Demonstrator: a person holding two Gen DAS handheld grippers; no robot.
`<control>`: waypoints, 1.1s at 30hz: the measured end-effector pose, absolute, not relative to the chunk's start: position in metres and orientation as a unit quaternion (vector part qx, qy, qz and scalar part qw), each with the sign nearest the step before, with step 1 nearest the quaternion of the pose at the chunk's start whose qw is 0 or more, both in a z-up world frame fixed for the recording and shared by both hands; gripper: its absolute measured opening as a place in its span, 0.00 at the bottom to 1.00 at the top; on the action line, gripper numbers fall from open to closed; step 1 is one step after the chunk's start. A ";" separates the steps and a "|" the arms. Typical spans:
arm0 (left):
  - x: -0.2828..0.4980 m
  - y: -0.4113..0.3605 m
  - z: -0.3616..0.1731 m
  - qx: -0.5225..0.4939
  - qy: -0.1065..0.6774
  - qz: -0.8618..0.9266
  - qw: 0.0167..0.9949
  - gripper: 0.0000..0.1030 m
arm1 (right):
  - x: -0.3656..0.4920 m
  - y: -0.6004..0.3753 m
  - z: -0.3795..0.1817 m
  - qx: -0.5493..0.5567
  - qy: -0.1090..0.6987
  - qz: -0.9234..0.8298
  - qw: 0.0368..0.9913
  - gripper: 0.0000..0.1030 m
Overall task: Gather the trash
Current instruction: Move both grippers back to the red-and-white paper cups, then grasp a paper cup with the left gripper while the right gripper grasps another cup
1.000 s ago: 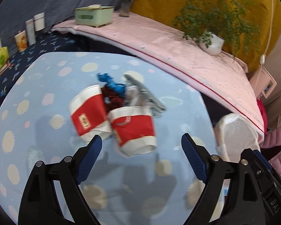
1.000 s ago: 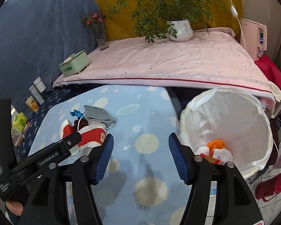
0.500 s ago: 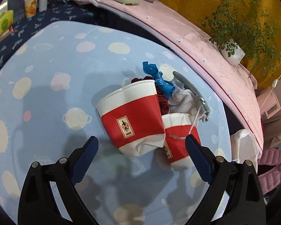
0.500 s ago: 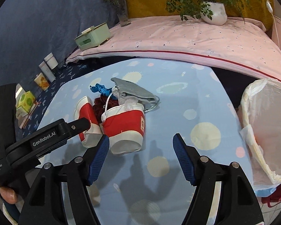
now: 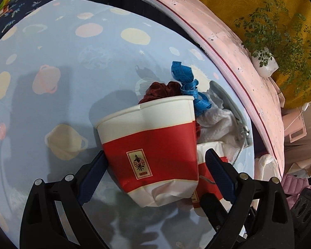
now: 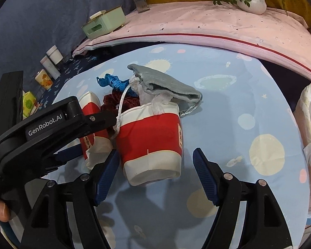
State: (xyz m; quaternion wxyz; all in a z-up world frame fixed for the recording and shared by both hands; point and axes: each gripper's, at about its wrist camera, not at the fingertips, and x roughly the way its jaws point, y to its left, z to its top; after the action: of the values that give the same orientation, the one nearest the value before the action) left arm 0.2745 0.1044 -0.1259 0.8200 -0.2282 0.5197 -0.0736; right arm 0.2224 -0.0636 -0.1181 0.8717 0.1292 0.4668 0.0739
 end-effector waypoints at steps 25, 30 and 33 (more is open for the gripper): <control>0.212 0.090 -0.044 -0.187 0.440 -0.101 0.872 0.72 | 0.160 -0.105 -0.053 0.176 0.384 0.075 0.903 0.60; 0.197 0.066 -0.019 -0.170 0.424 -0.120 0.881 0.72 | 0.144 -0.130 -0.028 0.184 0.356 0.057 0.914 0.60; 0.191 0.047 -0.009 -0.158 0.418 -0.133 0.885 0.72 | 0.133 -0.150 -0.015 0.189 0.340 0.043 0.920 0.60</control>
State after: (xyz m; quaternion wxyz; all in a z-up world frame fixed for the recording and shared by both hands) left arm 0.1906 0.0469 -0.0085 0.8848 -0.1578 0.4179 -0.1325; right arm 0.1325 -0.1496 -0.0152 0.9202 0.1889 0.3401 0.0433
